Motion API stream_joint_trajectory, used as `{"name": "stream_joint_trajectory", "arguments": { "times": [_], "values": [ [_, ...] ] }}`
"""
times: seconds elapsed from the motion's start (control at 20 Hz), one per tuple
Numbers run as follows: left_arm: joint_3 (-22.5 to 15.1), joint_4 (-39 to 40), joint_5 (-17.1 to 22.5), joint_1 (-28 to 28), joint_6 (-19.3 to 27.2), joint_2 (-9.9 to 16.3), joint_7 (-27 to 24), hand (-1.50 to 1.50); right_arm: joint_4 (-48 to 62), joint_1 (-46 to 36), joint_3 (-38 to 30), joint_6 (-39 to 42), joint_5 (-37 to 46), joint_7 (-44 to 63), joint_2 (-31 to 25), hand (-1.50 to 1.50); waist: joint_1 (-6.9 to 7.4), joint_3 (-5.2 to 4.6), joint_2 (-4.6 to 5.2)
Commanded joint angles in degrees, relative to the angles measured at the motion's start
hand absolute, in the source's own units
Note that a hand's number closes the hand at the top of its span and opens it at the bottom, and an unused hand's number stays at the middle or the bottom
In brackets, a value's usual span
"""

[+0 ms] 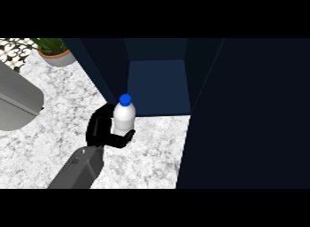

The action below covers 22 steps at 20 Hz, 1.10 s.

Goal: Pick up the bottled water, place it into the cabinet and close the cabinet

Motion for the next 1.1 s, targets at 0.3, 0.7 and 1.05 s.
{"name": "stream_joint_trajectory", "arguments": {
  "times": [0.3, 0.7, 1.05],
  "values": [
    [-7.7, -6.4, 3.4, -11.1, 9.2, -3.0, 5.3, 1.5, 2.2, 0.2, -4.5, 5.1, -10.6, -2.1, 0.4, -1.5, -3.15, -0.12, 0.0],
    [-9.6, -7.2, 3.9, -12.4, 19.3, -3.0, 6.5, 1.5, 4.7, 0.0, -8.4, 7.8, -15.1, -3.0, -0.9, -1.5, -5.9, -0.06, 0.29],
    [-9.7, -6.9, 2.9, -13.3, 27.1, -3.0, 8.4, 1.5, 6.1, -0.4, -10.4, 11.3, -18.8, -3.6, -3.0, -1.5, -6.63, -0.03, 0.6]
  ]
}}
